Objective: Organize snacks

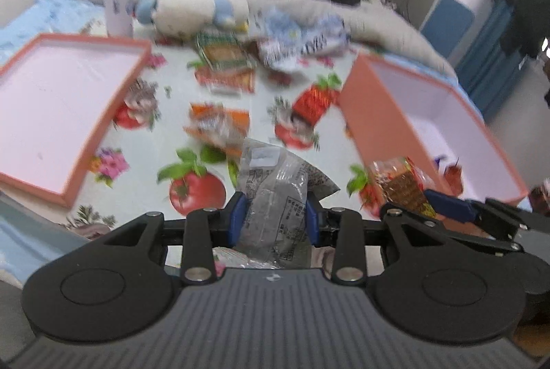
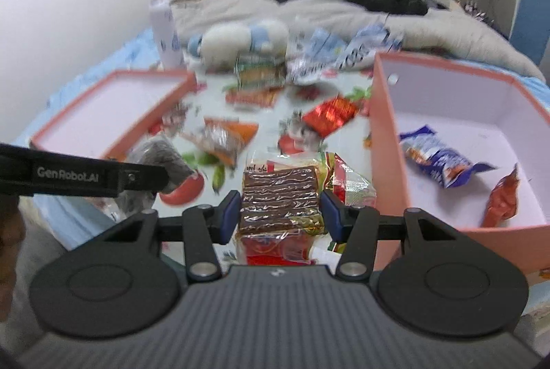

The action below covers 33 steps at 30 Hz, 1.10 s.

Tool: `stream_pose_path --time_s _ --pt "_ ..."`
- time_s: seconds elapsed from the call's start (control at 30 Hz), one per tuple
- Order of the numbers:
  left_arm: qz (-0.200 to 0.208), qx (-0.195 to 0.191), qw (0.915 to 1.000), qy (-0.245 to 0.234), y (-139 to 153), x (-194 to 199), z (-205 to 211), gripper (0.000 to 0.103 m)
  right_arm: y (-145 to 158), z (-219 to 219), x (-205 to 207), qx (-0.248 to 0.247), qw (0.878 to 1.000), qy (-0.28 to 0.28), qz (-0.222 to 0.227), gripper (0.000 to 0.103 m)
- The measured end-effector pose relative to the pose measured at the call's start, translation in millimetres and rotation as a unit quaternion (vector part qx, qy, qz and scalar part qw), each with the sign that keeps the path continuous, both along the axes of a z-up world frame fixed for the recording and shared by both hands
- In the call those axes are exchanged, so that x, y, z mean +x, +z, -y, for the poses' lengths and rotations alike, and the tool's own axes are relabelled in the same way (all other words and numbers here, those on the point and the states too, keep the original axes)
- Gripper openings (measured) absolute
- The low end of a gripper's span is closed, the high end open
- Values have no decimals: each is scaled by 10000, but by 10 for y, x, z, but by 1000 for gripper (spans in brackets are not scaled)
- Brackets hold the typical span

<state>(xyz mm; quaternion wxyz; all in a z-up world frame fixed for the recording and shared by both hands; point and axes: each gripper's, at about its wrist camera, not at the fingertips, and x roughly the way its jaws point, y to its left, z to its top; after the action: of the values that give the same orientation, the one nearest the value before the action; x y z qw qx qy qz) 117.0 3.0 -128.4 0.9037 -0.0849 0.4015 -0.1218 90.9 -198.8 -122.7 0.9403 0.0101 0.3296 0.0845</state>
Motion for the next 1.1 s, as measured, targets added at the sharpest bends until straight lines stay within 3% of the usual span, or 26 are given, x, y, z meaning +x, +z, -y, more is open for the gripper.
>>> stream_pose_path --time_s 0.3,0.57,1.1 --pt "301 -366 9986 226 518 -357 -24 41 501 60 -320 233 9987 -137 439 54" --pt "470 -511 9973 252 805 -608 77 41 730 147 -584 367 9972 -287 588 54" --pt "630 -602 9960 -184 995 -752 474 41 897 446 -833 316 9938 -714 788 54"
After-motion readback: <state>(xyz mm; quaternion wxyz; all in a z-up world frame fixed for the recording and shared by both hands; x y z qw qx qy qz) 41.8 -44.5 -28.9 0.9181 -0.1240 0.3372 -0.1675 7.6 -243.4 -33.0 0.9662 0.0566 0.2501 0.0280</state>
